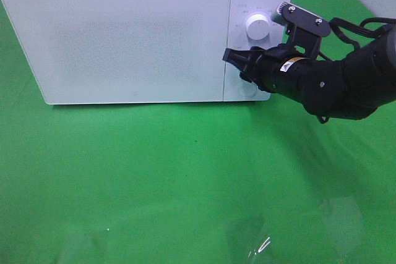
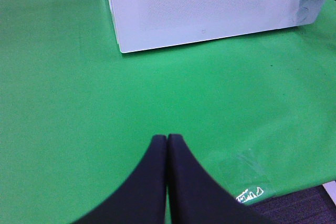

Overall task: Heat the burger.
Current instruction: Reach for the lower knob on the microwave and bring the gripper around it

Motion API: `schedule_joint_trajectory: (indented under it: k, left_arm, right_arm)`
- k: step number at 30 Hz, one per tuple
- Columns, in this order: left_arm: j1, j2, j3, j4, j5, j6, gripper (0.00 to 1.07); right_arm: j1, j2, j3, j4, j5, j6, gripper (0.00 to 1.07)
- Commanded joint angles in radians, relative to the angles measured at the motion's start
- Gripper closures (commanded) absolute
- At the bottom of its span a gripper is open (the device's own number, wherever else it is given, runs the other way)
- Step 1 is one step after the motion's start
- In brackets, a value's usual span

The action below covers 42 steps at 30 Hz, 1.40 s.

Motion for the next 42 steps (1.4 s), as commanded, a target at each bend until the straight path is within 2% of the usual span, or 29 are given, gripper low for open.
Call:
schedule_joint_trajectory:
  k: [1,2,3,4,5,6,7,8,10,11,12,18,26,27,28,29,30,31,32,33,34,35,36,37,38,39,40,41,42]
  left_arm:
    - [0.004,-0.023,0.003,0.004,-0.015,0.002,1.06]
    - [0.004,-0.023,0.003,0.004,-0.015,0.002,1.06]
    - [0.004,-0.023,0.003,0.004,-0.015,0.002,1.06]
    - [0.004,-0.023,0.003,0.004,-0.015,0.002,1.06]
    - [0.004,-0.023,0.003,0.004,-0.015,0.002,1.06]
    - [0.004,-0.023,0.003,0.004,-0.015,0.002,1.06]
    - [0.004,-0.023,0.003,0.004,-0.015,0.002,1.06]
    - [0.004,-0.023,0.003,0.004,-0.015,0.002,1.06]
    - [0.004,-0.023,0.003,0.004,-0.015,0.002,1.06]
    - [0.004,-0.023,0.003,0.004,-0.015,0.002,1.06]
    - [0.004,-0.023,0.003,0.004,-0.015,0.002,1.06]
    - [0.004,-0.023,0.003,0.004,-0.015,0.002,1.06]
    - [0.004,-0.023,0.003,0.004,-0.015,0.002,1.06]
    - [0.004,-0.023,0.003,0.004,-0.015,0.002,1.06]
    - [0.004,-0.023,0.003,0.004,-0.015,0.002,1.06]
    - [0.004,-0.023,0.003,0.004,-0.015,0.002,1.06]
    - [0.004,-0.023,0.003,0.004,-0.015,0.002,1.06]
    - [0.004,-0.023,0.003,0.004,-0.015,0.002,1.06]
    - [0.004,-0.023,0.003,0.004,-0.015,0.002,1.06]
    - [0.004,-0.023,0.003,0.004,-0.015,0.002,1.06]
    - [0.004,-0.023,0.003,0.004,-0.015,0.002,1.06]
    - [0.004,-0.023,0.003,0.004,-0.015,0.002,1.06]
    - [0.004,-0.023,0.003,0.004,-0.015,0.002,1.06]
    - [0.004,-0.023,0.003,0.004,-0.015,0.002,1.06]
    - [0.004,-0.023,0.003,0.004,-0.015,0.002,1.06]
    - [0.004,-0.023,0.003,0.004,-0.015,0.002,1.06]
    - [0.004,-0.023,0.003,0.004,-0.015,0.002,1.06]
    - [0.004,-0.023,0.003,0.004,-0.015,0.002,1.06]
    - [0.004,-0.023,0.003,0.004,-0.015,0.002,1.06]
  right_arm:
    - [0.001,-0.005,-0.017,-0.109,-0.063,0.268,1.07]
    - [0.001,-0.005,-0.017,-0.109,-0.063,0.268,1.07]
    - [0.001,-0.005,-0.017,-0.169,-0.082,0.417,1.07]
    - [0.001,-0.005,-0.017,-0.169,-0.082,0.417,1.07]
    - [0.001,-0.005,-0.017,-0.216,-0.108,0.587,1.07]
    - [0.001,-0.005,-0.017,-0.216,-0.108,0.587,1.07]
    - [0.001,-0.005,-0.017,-0.248,-0.134,0.736,1.07]
    - [0.001,-0.005,-0.017,-0.248,-0.134,0.736,1.07]
    - [0.001,-0.005,-0.017,-0.273,-0.200,1.014,1.07]
    - [0.001,-0.005,-0.017,-0.273,-0.200,1.014,1.07]
    - [0.001,-0.005,-0.017,-0.273,-0.229,1.110,1.07]
    - [0.001,-0.005,-0.017,-0.269,-0.297,1.258,1.07]
    - [0.001,-0.005,-0.017,-0.269,-0.313,1.250,1.06]
    - [0.001,-0.005,-0.017,-0.266,-0.307,1.225,1.00]
    - [0.001,-0.005,-0.017,-0.266,-0.307,1.225,1.00]
    - [0.001,-0.005,-0.017,-0.262,-0.295,1.216,0.92]
    - [0.001,-0.005,-0.017,-0.262,-0.295,1.216,0.92]
    - [0.001,-0.005,-0.017,-0.262,-0.287,1.212,0.86]
    - [0.001,-0.005,-0.017,-0.265,-0.266,1.204,0.75]
    - [0.001,-0.005,-0.017,-0.265,-0.266,1.204,0.75]
    - [0.001,-0.006,-0.017,-0.287,-0.239,1.196,0.61]
    - [0.001,-0.006,-0.017,-0.287,-0.239,1.196,0.61]
    - [0.001,-0.011,-0.017,-0.352,-0.206,1.190,0.51]
    - [0.001,-0.011,-0.017,-0.352,-0.206,1.190,0.51]
    - [0.001,-0.021,-0.017,-0.417,-0.167,1.161,0.43]
    - [0.001,-0.021,-0.017,-0.417,-0.167,1.161,0.43]
    - [0.001,-0.043,-0.017,-0.487,-0.102,1.117,0.41]
    - [0.001,-0.043,-0.017,-0.487,-0.102,1.117,0.41]
    - [0.001,-0.072,-0.017,-0.545,-0.024,1.051,0.41]
